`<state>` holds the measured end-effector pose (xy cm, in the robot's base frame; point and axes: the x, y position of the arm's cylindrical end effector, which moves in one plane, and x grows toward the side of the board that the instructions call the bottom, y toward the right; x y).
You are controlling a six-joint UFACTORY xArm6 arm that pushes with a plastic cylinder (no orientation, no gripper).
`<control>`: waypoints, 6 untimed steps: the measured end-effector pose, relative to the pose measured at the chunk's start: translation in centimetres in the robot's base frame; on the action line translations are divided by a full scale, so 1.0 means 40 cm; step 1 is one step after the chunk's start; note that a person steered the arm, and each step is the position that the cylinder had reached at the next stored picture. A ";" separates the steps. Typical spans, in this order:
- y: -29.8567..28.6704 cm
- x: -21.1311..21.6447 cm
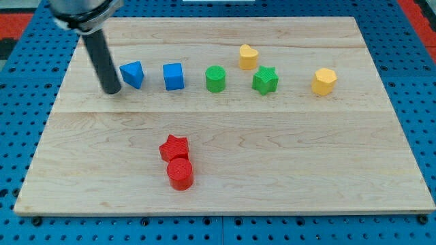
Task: Separate the red star from the red circle
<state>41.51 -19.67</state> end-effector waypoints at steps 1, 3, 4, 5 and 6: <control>0.165 0.035; 0.546 0.087; 0.592 0.317; 0.395 0.328; 0.174 0.244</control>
